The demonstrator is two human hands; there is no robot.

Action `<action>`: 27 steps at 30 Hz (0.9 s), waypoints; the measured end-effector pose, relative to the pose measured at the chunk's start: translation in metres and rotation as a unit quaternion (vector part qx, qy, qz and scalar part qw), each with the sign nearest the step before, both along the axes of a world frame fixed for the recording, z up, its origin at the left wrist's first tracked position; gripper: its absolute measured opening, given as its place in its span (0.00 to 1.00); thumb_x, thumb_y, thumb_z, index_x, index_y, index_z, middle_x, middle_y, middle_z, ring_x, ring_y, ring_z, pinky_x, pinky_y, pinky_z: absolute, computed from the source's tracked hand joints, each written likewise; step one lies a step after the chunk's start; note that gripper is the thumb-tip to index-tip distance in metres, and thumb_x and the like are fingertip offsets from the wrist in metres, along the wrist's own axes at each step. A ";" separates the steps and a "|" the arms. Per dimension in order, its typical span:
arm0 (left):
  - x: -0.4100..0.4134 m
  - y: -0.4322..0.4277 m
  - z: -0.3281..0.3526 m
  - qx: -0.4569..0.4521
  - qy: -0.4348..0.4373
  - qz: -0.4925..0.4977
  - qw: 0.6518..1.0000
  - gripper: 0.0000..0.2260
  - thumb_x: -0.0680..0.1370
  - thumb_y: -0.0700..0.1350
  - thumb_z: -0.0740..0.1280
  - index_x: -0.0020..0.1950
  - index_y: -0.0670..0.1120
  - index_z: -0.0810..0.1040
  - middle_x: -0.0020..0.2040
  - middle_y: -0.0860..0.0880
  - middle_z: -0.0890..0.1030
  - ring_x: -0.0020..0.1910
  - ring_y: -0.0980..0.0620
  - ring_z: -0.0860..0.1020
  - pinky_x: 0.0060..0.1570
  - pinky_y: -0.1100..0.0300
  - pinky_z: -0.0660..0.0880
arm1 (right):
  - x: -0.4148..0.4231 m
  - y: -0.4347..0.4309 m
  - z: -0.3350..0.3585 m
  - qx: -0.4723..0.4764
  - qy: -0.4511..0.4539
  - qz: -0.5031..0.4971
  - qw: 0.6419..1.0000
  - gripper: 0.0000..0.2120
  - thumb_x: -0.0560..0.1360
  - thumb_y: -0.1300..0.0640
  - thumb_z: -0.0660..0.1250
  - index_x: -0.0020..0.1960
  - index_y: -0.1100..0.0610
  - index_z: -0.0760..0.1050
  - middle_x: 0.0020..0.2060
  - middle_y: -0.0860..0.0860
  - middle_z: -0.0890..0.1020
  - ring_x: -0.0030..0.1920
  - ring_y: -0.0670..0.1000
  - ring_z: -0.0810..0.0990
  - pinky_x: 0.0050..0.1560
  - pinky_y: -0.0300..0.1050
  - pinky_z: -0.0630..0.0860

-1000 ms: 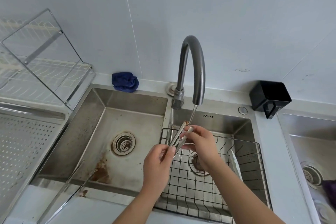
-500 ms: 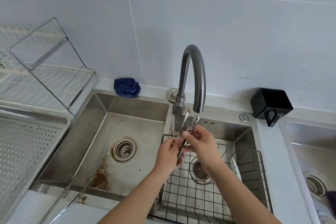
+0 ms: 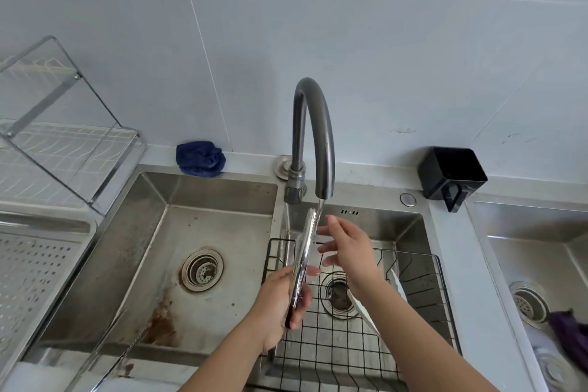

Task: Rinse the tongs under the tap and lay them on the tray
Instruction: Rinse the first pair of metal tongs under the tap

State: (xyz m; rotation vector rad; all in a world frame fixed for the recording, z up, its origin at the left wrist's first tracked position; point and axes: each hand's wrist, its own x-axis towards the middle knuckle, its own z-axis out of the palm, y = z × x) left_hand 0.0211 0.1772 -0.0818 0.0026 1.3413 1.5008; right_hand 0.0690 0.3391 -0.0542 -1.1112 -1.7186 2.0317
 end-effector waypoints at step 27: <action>-0.003 -0.033 0.005 0.069 -0.057 -0.004 0.996 0.39 0.75 0.77 0.49 0.67 0.51 0.80 0.41 0.41 0.80 0.27 0.52 0.71 0.23 0.62 0.58 | -0.020 -0.017 -0.022 -0.013 -0.006 0.047 0.999 0.07 0.81 0.63 0.66 0.47 0.60 0.83 0.36 0.55 0.86 0.35 0.54 0.86 0.37 0.47 0.84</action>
